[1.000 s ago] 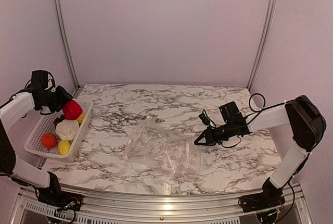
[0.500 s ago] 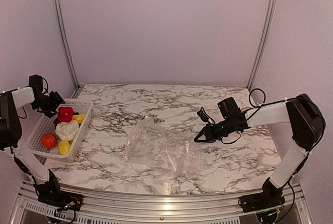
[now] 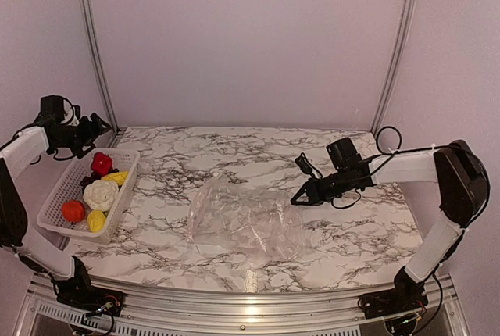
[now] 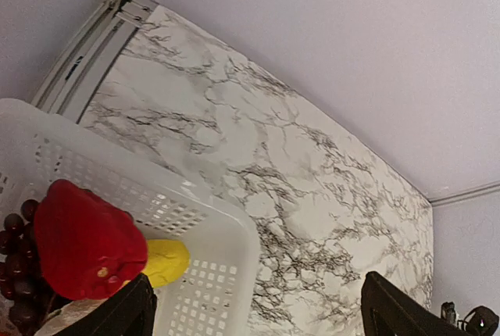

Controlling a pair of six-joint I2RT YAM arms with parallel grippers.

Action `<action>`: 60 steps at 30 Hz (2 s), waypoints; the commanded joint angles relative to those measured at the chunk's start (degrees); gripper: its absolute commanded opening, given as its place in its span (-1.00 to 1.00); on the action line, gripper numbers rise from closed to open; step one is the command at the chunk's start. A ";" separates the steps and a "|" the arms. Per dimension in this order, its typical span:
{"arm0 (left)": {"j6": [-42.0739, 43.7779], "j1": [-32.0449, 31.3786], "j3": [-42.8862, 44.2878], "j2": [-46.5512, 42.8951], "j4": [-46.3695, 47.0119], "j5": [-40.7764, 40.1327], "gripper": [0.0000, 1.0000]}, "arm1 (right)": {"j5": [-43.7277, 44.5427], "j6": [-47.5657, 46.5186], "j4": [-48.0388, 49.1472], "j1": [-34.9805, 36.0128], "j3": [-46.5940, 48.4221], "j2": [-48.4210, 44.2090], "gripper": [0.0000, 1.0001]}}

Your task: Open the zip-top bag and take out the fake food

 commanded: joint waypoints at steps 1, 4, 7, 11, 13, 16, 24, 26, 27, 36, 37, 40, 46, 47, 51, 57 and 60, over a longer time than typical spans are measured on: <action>0.12 -10.41 -3.91 -2.25 6.56 8.17 0.87 | 0.01 -1.88 -0.75 -0.14 3.46 -1.26 -1.00; -4.58 -20.55 -7.54 0.03 16.44 11.69 0.87 | 0.16 -3.27 -1.41 0.54 4.63 -1.37 -1.00; -5.07 -29.05 -6.02 6.65 20.14 12.73 0.87 | 0.45 -4.95 -1.82 1.39 5.34 -1.67 -1.00; -2.60 -37.20 1.83 17.17 16.31 12.62 0.87 | 1.06 -6.45 -2.31 2.22 6.04 -2.22 -1.00; -2.83 -39.70 4.18 21.68 16.66 12.83 0.84 | 1.29 -7.05 -2.30 2.48 6.27 -2.42 -1.00; -2.81 -42.56 6.77 27.19 16.69 12.76 0.73 | 2.24 -7.77 -2.49 2.75 6.44 -3.17 -1.00; -6.49 -43.00 4.34 30.24 21.15 13.32 -0.59 | 5.08 -5.95 -1.14 1.00 4.00 -5.37 -1.00; -7.40 -41.77 3.13 29.50 22.06 12.31 -0.90 | 5.98 -4.70 -0.44 -0.72 2.74 -6.05 -1.00; -7.85 -40.95 2.66 29.06 22.21 11.40 -1.00 | 6.91 -4.12 -0.35 -1.66 2.20 -6.34 -1.00; -10.43 -37.09 8.96 33.01 22.80 6.78 -1.00 | 14.30 -1.49 0.67 -7.79 4.34 -2.24 -1.00; -10.87 -37.20 10.03 33.82 23.15 6.21 -1.00 | 14.86 -1.60 0.21 -7.79 5.90 -0.73 -1.00; -12.08 -37.38 14.02 36.78 22.73 4.58 -1.00 | 17.86 -1.93 -1.63 -7.82 10.82 3.90 -1.00; -12.51 -37.34 22.90 42.81 18.48 3.12 -0.17 | 19.96 -2.50 -5.85 -8.23 21.14 12.53 -0.71; -12.03 -37.38 24.14 43.33 16.82 3.10 -0.01 | 19.75 -2.36 -6.26 -8.34 22.31 13.38 -0.57; -9.85 -36.53 26.40 42.05 12.76 1.05 0.51 | 19.23 -2.42 -7.83 -8.47 25.38 14.17 -0.05; -7.86 -32.68 26.48 35.31 8.37 -0.44 0.98 | 16.32 -1.53 -8.78 -10.21 27.22 10.13 0.54; -5.54 -30.45 26.61 30.04 4.94 -1.25 0.98 | 15.12 -0.83 -9.14 -11.91 27.39 6.61 0.58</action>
